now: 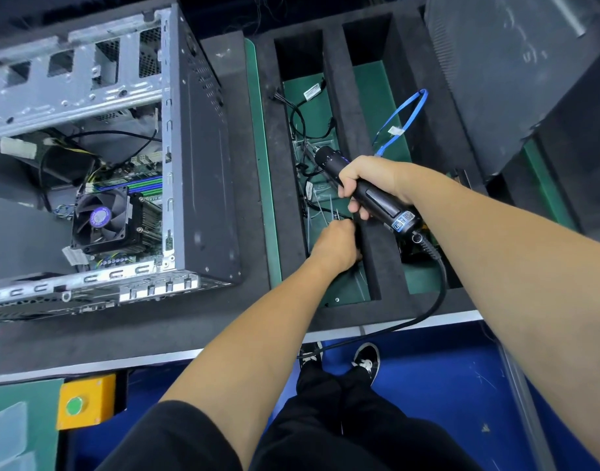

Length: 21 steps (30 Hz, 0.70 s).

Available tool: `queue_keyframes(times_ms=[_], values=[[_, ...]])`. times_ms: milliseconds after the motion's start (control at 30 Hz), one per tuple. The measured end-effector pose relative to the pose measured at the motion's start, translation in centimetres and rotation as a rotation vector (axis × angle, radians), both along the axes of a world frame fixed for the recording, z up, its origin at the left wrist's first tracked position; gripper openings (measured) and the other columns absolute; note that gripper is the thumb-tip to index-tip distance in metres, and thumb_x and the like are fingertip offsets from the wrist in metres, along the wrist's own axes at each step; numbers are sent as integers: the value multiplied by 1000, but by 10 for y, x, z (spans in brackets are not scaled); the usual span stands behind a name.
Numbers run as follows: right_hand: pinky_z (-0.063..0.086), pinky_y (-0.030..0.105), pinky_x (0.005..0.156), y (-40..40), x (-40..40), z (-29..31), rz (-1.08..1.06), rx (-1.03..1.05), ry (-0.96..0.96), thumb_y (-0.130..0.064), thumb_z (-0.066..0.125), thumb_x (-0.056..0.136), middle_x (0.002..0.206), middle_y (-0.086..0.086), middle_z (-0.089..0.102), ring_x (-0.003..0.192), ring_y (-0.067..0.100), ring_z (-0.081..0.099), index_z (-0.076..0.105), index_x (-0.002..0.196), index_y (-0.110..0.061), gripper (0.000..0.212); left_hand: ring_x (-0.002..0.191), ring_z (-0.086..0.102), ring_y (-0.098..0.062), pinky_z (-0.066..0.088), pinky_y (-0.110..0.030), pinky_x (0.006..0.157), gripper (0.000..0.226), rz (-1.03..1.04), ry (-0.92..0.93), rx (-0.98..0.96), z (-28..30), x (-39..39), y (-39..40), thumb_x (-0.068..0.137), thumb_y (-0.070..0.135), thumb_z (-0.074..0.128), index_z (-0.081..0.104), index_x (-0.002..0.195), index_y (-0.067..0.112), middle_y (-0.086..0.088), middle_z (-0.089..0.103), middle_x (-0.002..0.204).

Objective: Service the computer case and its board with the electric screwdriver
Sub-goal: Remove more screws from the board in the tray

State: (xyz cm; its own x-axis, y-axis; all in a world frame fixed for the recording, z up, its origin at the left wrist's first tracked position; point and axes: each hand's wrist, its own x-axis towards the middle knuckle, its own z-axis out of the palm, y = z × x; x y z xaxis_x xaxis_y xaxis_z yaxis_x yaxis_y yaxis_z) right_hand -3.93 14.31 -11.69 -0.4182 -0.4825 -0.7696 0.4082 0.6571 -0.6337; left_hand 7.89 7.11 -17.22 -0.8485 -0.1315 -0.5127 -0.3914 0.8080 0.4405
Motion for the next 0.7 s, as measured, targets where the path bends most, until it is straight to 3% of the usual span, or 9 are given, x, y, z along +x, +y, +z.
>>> queue_keyframes(times_ms=[200,467,700], values=[[48,23,46,0,0,1,-3,-6,1,-20,61,51,65,13,68,45,25,60,58,96,-5,48,103,54,-40,44,-39,80,31,-22,12,-33,-4,1,0,84,14,59,52,111,0,-20,55,111],[50,24,48,1,0,0,-7,-5,-4,-21,62,50,65,13,68,47,26,61,58,96,-6,48,86,57,-39,40,-35,64,10,-108,81,-72,-5,3,0,82,8,55,52,90,3,-18,57,92],[50,24,47,1,-1,0,-1,-11,-7,-20,63,50,66,13,69,47,25,61,57,96,-6,48,83,54,-36,36,-35,62,8,-99,80,-54,-6,4,0,82,7,54,46,85,7,-13,50,84]])
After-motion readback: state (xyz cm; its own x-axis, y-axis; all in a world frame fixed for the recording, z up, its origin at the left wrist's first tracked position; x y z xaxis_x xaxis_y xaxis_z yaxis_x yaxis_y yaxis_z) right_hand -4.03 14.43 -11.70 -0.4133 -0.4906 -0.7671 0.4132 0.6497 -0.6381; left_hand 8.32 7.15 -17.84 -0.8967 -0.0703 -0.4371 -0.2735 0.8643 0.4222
